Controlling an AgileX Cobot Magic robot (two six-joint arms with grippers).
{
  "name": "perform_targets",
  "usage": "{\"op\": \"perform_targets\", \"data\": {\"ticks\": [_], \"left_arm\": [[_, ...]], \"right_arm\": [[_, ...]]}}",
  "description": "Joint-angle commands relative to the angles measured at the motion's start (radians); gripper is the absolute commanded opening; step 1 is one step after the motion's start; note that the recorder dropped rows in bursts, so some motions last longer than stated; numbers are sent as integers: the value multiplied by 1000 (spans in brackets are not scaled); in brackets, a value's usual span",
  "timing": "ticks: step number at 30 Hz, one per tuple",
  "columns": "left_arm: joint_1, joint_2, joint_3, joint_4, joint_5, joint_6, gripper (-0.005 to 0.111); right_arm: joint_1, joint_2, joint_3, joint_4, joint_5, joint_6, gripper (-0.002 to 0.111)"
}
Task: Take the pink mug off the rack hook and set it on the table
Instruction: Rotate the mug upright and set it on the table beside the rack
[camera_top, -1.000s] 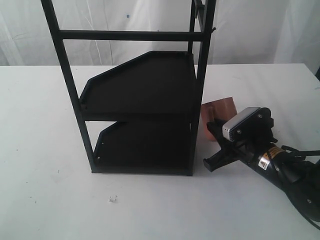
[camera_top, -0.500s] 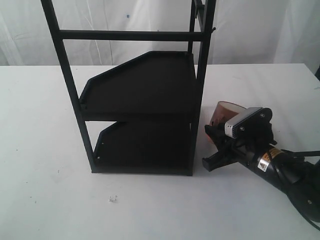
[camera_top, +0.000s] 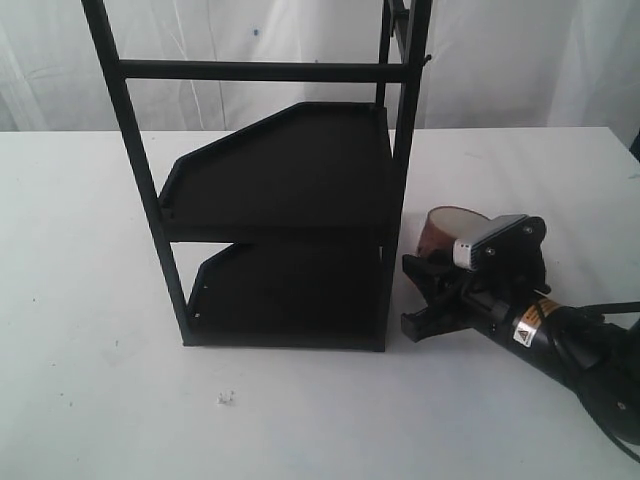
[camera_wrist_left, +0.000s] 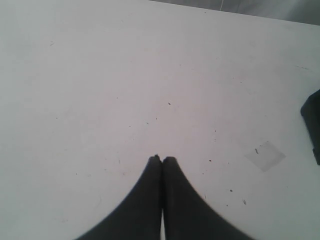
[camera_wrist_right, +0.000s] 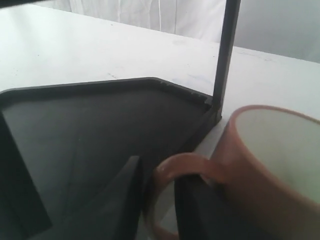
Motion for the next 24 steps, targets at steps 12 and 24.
{"op": "perform_targets", "data": {"ticks": [12, 24], "left_arm": [[-7, -4, 3, 2, 0, 0, 0], [-7, -4, 3, 2, 0, 0, 0]], "right_arm": [[2, 0, 2, -61, -10, 91, 48], [2, -2, 29, -194, -10, 463, 39]]}}
